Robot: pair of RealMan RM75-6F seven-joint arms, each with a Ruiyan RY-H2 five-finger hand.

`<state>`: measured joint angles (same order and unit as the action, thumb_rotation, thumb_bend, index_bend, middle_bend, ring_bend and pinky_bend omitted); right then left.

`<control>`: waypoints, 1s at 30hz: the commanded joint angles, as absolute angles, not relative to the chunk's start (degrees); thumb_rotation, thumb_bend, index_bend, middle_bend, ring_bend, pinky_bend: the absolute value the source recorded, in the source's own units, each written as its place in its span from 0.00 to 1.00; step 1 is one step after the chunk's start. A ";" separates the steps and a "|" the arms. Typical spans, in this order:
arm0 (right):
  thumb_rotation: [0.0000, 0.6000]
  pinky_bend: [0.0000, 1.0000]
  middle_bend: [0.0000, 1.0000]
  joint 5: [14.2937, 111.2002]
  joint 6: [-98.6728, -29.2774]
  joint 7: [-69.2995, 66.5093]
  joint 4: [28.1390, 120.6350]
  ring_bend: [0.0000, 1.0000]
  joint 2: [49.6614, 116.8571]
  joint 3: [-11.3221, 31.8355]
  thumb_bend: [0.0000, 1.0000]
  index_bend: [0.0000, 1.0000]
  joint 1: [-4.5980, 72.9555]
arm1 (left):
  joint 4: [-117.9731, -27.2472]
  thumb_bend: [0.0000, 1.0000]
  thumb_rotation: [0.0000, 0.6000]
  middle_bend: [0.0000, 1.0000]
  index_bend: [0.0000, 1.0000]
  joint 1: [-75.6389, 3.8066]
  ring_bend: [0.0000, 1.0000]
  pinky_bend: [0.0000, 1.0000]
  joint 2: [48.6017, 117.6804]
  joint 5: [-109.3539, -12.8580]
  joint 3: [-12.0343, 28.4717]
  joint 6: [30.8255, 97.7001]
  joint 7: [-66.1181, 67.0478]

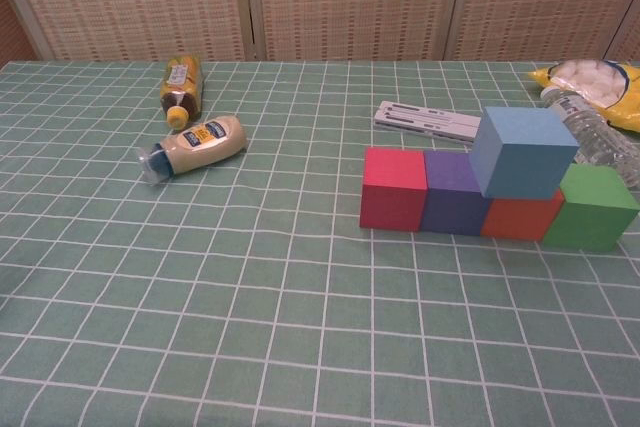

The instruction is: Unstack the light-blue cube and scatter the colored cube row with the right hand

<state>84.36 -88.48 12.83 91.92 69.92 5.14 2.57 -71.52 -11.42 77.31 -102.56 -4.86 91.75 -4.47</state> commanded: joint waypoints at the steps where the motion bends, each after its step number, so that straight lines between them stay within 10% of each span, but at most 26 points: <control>1: 1.00 0.07 0.02 84.24 -88.40 12.81 91.93 0.00 69.95 5.17 0.06 0.00 2.59 | -71.62 0.74 1.00 0.48 0.52 -11.39 0.59 0.72 77.26 -102.50 -4.88 91.62 -4.28; 30: 1.00 0.07 0.02 88.48 -78.88 -0.19 89.11 0.00 72.58 5.42 0.06 0.10 10.51 | -74.26 0.74 1.00 0.48 0.53 -11.31 0.59 0.73 75.34 -101.91 -5.40 89.75 -3.69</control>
